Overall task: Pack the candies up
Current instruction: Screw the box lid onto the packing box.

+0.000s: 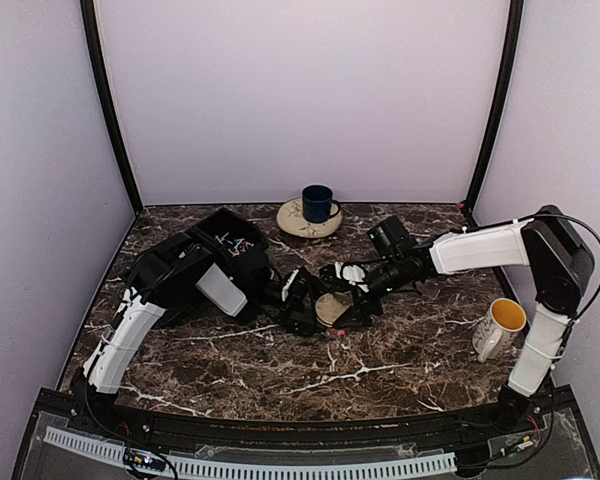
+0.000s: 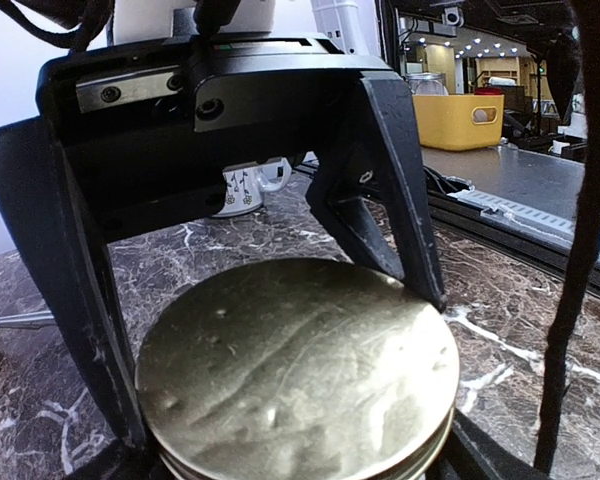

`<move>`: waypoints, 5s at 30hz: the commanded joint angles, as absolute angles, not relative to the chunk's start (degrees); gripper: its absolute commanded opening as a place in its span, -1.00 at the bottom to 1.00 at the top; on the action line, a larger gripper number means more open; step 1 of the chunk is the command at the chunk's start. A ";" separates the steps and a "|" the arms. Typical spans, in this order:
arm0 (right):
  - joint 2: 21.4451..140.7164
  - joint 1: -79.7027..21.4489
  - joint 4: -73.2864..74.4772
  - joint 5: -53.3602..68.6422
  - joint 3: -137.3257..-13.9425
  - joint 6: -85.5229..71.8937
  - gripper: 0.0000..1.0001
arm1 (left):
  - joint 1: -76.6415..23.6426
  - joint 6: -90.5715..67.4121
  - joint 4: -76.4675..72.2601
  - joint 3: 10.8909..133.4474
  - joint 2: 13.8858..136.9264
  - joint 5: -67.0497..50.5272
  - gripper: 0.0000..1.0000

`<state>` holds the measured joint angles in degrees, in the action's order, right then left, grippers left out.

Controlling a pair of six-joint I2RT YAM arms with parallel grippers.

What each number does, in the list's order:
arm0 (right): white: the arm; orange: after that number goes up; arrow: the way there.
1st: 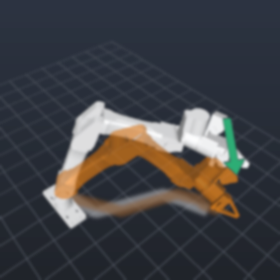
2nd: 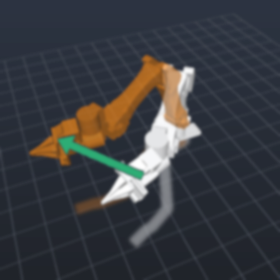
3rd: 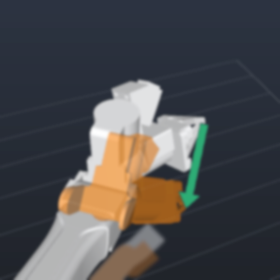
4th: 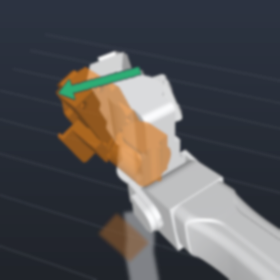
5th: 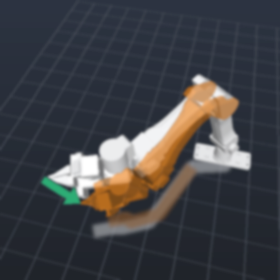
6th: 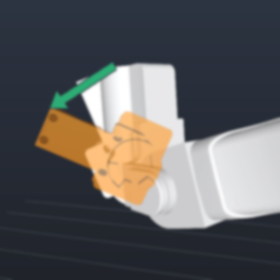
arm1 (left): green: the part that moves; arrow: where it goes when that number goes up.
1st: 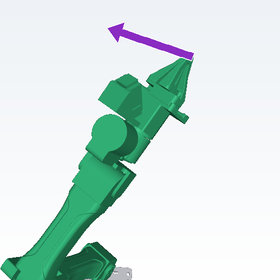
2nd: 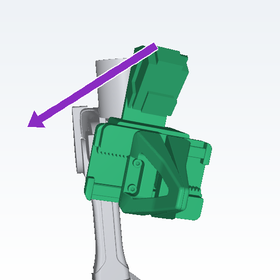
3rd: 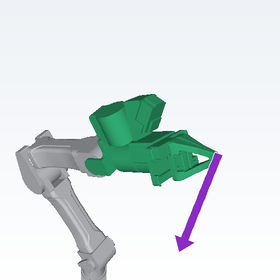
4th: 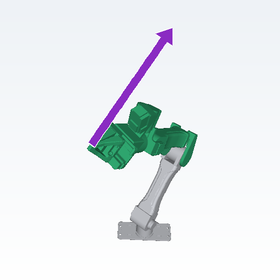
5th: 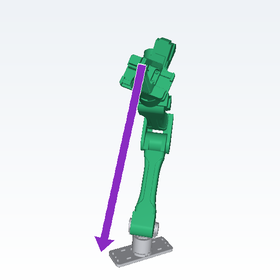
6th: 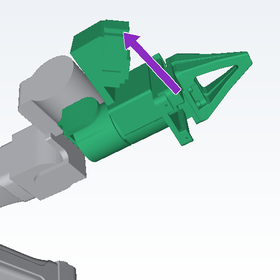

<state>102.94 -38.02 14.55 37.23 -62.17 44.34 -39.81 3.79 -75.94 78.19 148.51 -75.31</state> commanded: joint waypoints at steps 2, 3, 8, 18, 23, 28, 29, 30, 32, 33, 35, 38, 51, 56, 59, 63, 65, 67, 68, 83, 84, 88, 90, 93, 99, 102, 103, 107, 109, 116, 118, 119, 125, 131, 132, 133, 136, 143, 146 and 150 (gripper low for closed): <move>100.77 -37.71 2.49 31.11 -55.71 34.60 0.72 | -40.23 1.04 -68.93 74.02 158.80 -71.57 0.34; 100.09 -37.73 0.31 30.49 -54.13 33.21 0.72 | -40.05 0.26 -70.14 73.94 158.93 -71.48 0.34; 97.53 -38.04 -9.70 28.36 -46.95 29.34 0.72 | -39.60 -2.29 -72.90 73.91 159.35 -71.35 0.34; 99.07 -44.09 -17.24 9.43 -44.26 13.90 0.76 | -39.39 -3.05 -73.84 73.61 159.40 -70.88 0.34; 99.36 -47.86 -21.52 2.24 -42.27 8.88 0.79 | -39.33 -3.16 -74.09 73.47 159.29 -70.77 0.33; 98.31 -50.29 -21.49 -6.02 -41.89 2.71 0.86 | -39.26 -3.27 -74.11 73.55 159.43 -70.53 0.33; 98.04 -50.52 -21.22 -6.55 -41.80 1.82 0.87 | -39.24 -3.33 -74.09 73.55 159.42 -70.57 0.33; 97.68 -50.60 -21.00 -6.64 -41.67 1.21 0.88 | -39.20 -3.34 -74.09 73.56 159.39 -70.44 0.33; 96.70 -50.62 -20.96 -5.30 -41.19 1.08 0.92 | -39.20 -3.34 -74.16 73.56 159.43 -70.50 0.33; 96.05 -50.62 -20.69 -4.51 -41.00 1.45 0.95 | -39.20 -3.38 -74.24 73.44 159.32 -70.59 0.33; 94.24 -50.63 -18.79 -2.88 -40.99 3.10 0.96 | -39.22 -3.34 -74.35 73.28 159.30 -70.74 0.33; 91.88 -50.43 -16.23 -0.45 -40.80 6.38 0.95 | -39.23 -3.34 -74.51 73.34 159.42 -71.22 0.33; 88.13 -43.51 0.73 20.57 -46.50 31.24 0.95 | -39.87 -7.29 -79.23 74.44 160.66 -78.03 0.33; 89.19 -41.67 4.08 29.90 -48.98 40.92 0.95 | -40.87 -1.39 -72.43 74.21 159.33 -78.30 0.34; 91.15 -40.84 9.54 33.92 -53.08 45.12 0.95 | -41.36 0.69 -69.98 74.25 158.83 -78.46 0.34; 96.18 -40.61 16.61 36.74 -59.02 50.75 0.95 | -41.44 0.92 -69.80 74.24 158.80 -78.78 0.34; 97.92 -40.61 18.60 36.78 -61.42 52.34 0.95 | -41.50 1.35 -69.51 74.21 158.71 -79.00 0.34; 99.06 -40.61 19.62 36.79 -62.44 53.84 0.95 | -41.60 1.80 -68.99 74.24 158.65 -79.13 0.34; 99.47 -40.61 20.27 36.90 -62.92 54.52 0.95 | -41.64 1.97 -68.77 74.26 158.53 -79.20 0.34; 103.06 -40.61 21.50 38.25 -65.65 54.96 0.98 | -41.62 2.15 -68.12 74.79 158.87 -79.35 0.34; 103.06 -40.56 21.21 38.32 -65.65 54.76 0.96 | -41.62 2.19 -68.04 74.86 158.90 -79.26 0.34; 103.42 -40.51 20.61 38.17 -65.65 53.90 0.90 | -41.66 2.27 -67.81 74.92 158.89 -79.04 0.34; 103.66 -40.52 20.69 38.19 -65.65 53.63 0.86 | -41.65 2.28 -67.69 74.92 158.94 -78.95 0.34; 103.79 -40.52 20.73 38.03 -65.65 53.28 0.81 | -41.63 2.28 -67.59 75.03 158.97 -78.92 0.34; 103.89 -40.52 20.36 37.89 -65.65 52.31 0.72 | -41.60 2.30 -67.50 75.06 158.98 -78.56 0.34; 103.68 -40.51 18.95 37.18 -65.65 50.53 0.69 | -41.52 2.28 -67.41 75.05 158.99 -77.54 0.34; 103.44 -40.52 17.99 36.66 -65.52 49.46 0.68 | -41.45 2.19 -67.48 74.92 158.98 -77.16 0.34; 101.33 -40.52 11.57 34.06 -60.62 44.51 0.69 | -41.02 0.39 -70.18 74.49 159.20 -75.70 0.34; 99.49 -40.52 7.02 32.34 -57.40 41.14 0.70 | -40.58 -1.63 -72.06 74.39 159.57 -75.15 0.34; 95.09 -40.98 -6.09 27.35 -48.40 30.89 0.71 | -39.77 -4.88 -75.61 74.19 160.08 -73.36 0.33; 94.32 -41.24 -8.39 25.59 -46.81 28.80 0.72 | -39.75 -4.92 -75.76 74.06 159.97 -73.00 0.33; 94.09 -41.34 -9.46 24.70 -46.20 27.63 0.73 | -39.74 -4.92 -75.83 73.90 159.92 -72.82 0.33; 94.22 -42.87 -13.34 18.65 -44.14 21.00 0.73 | -39.69 -3.95 -74.97 73.25 159.33 -71.24 0.33; 94.73 -45.86 -15.62 7.16 -43.37 13.34 0.74 | -39.56 -2.78 -73.77 72.73 158.83 -69.49 0.33; 94.87 -46.35 -16.03 5.79 -43.20 12.15 0.75 | -39.55 -2.55 -73.59 72.72 158.73 -69.18 0.33; 94.96 -46.86 -16.48 4.16 -43.02 10.80 0.75 | -39.48 -2.35 -73.37 72.67 158.69 -68.82 0.33; 95.08 -48.43 -17.38 -1.00 -42.55 7.05 0.77 | -39.48 -2.20 -73.21 72.53 158.57 -68.16 0.33; 94.56 -50.14 -16.51 -6.44 -42.74 2.20 0.87 | -39.38 -1.94 -72.84 72.36 158.34 -67.45 0.33; 93.09 -50.21 -15.14 -4.62 -42.97 3.94 0.93 | -39.43 -1.93 -72.94 72.33 158.33 -67.66 0.33; 89.62 -49.91 -11.53 -1.14 -42.73 11.76 0.95 | -39.38 -2.18 -73.75 72.33 158.50 -69.68 0.33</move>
<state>93.34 -50.00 -15.75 -1.76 -43.75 6.02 -39.05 -2.13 -83.74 77.47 149.18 -69.36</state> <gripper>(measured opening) 0.977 0.820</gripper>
